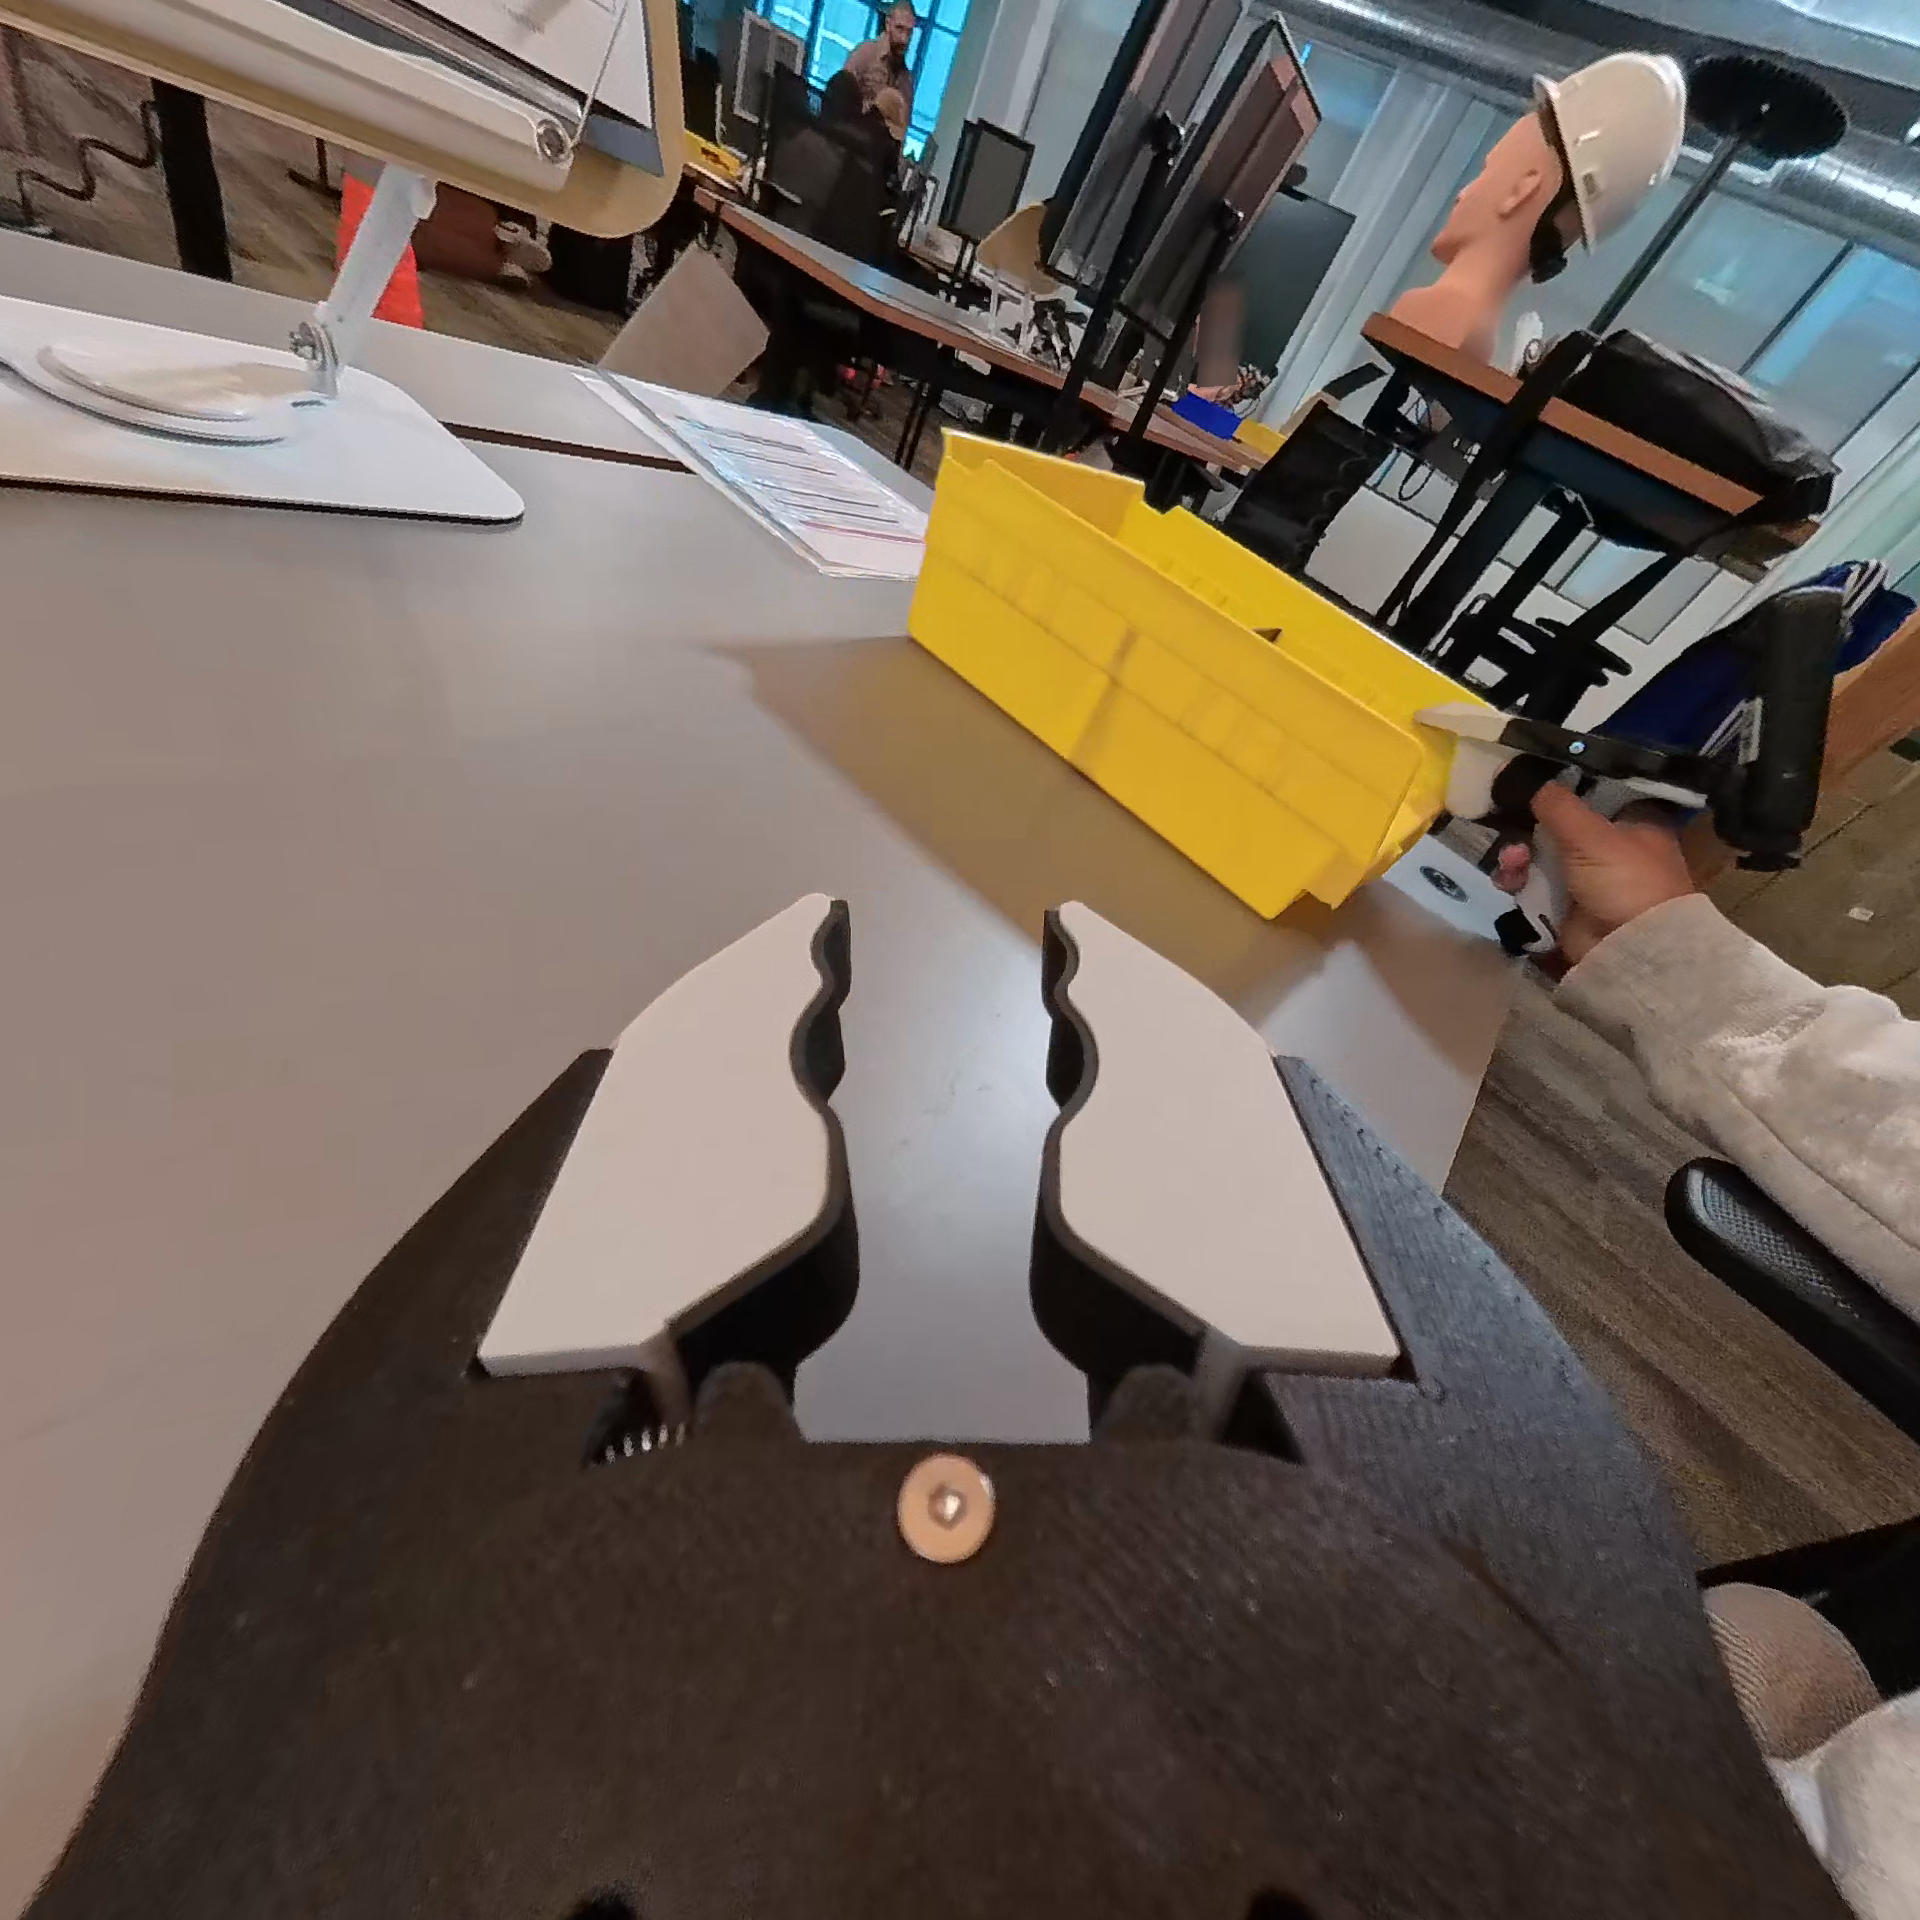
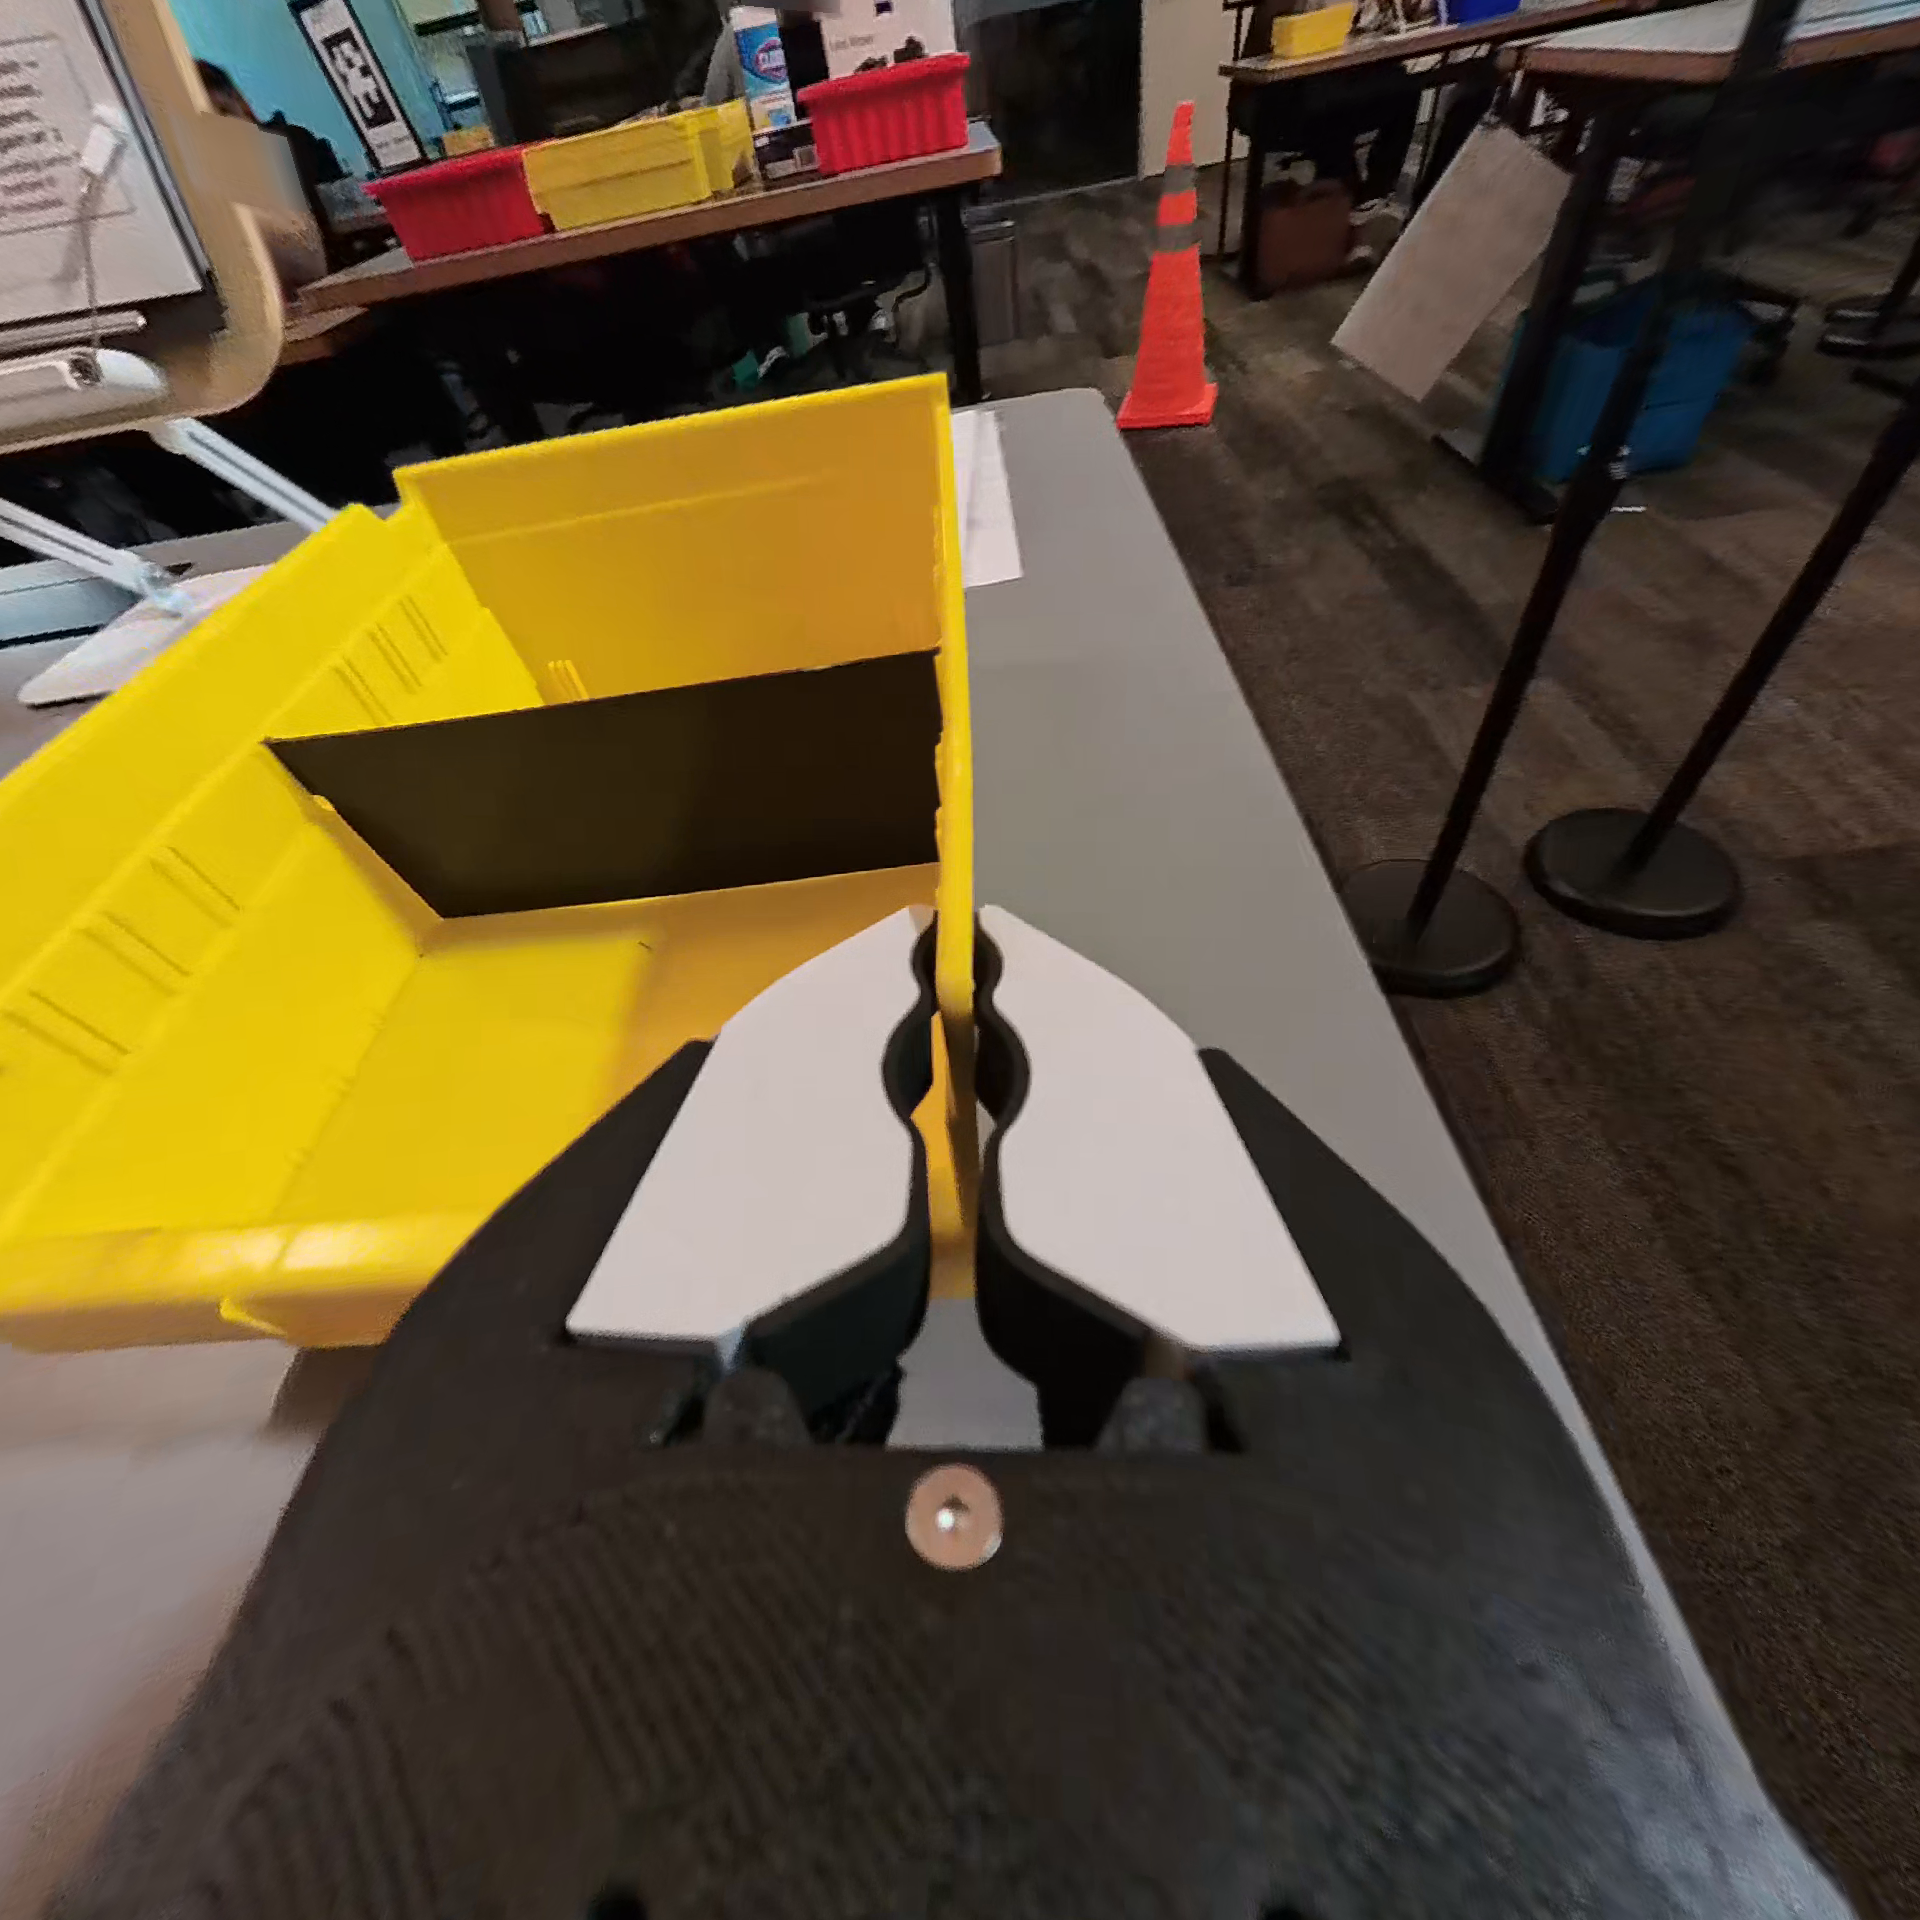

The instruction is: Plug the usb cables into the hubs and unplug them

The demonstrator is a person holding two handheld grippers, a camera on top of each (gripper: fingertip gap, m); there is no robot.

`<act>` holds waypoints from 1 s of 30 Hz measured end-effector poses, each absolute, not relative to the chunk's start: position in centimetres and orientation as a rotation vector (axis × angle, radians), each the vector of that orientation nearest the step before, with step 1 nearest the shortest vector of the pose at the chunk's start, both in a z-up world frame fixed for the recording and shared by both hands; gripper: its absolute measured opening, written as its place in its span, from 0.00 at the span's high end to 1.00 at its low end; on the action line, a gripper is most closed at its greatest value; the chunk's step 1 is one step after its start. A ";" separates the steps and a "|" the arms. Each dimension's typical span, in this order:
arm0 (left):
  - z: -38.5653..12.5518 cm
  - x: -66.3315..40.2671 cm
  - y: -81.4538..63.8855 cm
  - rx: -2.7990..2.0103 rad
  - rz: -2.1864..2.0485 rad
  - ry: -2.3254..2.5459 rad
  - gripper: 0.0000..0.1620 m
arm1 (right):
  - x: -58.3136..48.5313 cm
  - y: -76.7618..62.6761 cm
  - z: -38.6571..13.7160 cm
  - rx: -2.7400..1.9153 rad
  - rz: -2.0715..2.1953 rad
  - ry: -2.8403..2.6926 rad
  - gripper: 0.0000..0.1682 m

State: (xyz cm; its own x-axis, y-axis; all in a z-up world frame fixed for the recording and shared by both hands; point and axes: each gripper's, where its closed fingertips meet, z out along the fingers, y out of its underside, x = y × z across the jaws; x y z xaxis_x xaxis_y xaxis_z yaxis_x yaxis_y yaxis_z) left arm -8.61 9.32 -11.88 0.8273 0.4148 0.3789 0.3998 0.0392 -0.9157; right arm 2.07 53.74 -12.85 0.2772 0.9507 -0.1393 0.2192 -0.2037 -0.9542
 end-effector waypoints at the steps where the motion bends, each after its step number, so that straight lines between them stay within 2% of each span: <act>1: -11.9 -8.6 9.3 -1.570 0.017 -0.664 0.78 | 2.4 54.1 -12.8 -1.640 1.012 -1.075 0.98; 11: -12.0 -8.5 9.5 -1.584 0.037 -0.640 0.78 | 2.4 54.7 -12.8 -1.642 1.011 -1.061 0.98; 15: -11.9 -8.9 9.2 -1.579 0.063 -0.643 0.78 | 3.0 54.9 -11.2 -1.616 0.991 -0.991 0.78; 16: -11.8 -9.1 9.0 -1.577 0.080 -0.643 0.77 | 3.4 54.8 -9.9 -1.586 0.992 -0.952 0.76; 20: -11.2 -10.2 8.1 -1.569 0.197 -0.644 0.76 | 4.6 50.5 -2.8 -1.330 1.042 -0.885 0.79; 23: -10.5 -12.0 6.4 -1.545 0.360 -0.673 0.74 | 3.1 43.3 0.2 -1.180 1.204 -0.959 0.81; 26: -8.8 -14.2 3.2 -1.481 0.594 -0.725 0.69 | 0.3 34.8 0.7 -1.082 1.428 -1.069 0.84; 30: -5.4 -16.3 -3.7 -1.343 1.004 -0.756 0.59 | -3.1 23.9 -1.5 -1.033 1.717 -1.282 0.85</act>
